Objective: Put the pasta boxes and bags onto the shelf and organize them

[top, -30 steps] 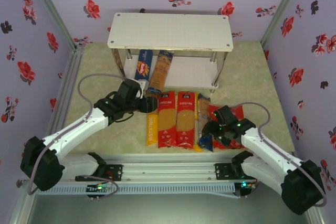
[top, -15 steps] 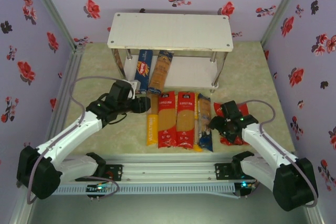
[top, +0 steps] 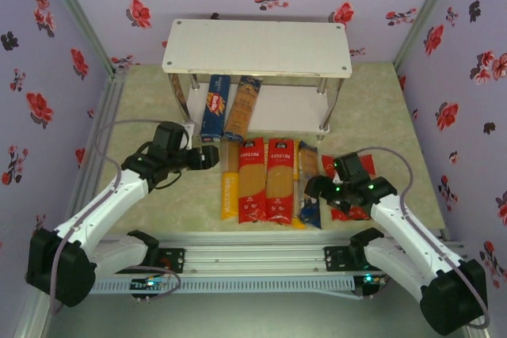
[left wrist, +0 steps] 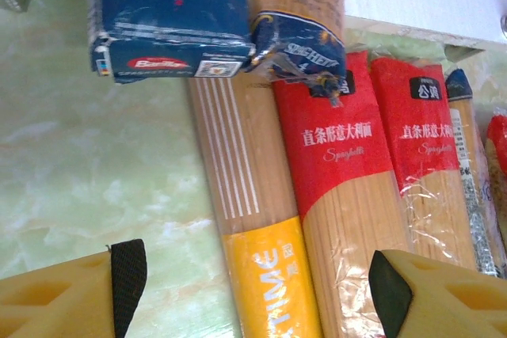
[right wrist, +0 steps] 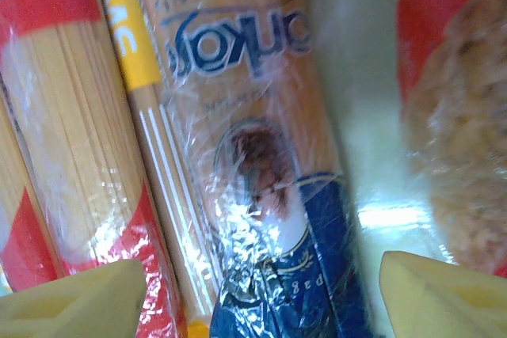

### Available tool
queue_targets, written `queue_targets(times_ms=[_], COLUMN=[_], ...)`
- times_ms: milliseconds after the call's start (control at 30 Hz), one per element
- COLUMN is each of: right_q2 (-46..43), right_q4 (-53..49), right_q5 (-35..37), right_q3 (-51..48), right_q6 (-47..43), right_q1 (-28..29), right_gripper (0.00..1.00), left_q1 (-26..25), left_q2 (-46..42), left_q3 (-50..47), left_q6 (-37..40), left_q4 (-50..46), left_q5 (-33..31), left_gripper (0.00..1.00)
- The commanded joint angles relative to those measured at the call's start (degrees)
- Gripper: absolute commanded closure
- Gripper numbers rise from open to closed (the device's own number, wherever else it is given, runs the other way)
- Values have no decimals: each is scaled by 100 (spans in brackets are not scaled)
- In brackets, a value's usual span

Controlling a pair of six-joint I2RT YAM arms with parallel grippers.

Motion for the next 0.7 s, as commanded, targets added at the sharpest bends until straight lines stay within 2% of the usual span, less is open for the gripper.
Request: queue_targets(times_ms=[0,167,667], right_q2=[220,671,1377], right_q4=[72,124,681], right_q5=[11,171,111], right_q3=[-110,-93,-93], right_q6=[70,52,-5], right_q1=[243,295,300], right_gripper=[21,20,21], left_q1=[246,450,525], left_q2=[-168,-190,-252], left_q3=[-82,-114,-294], left_q6=[-88,-124,-229], left_q4=[52,44,217], left_q5=[453,652,697], left_gripper=[22,22,22])
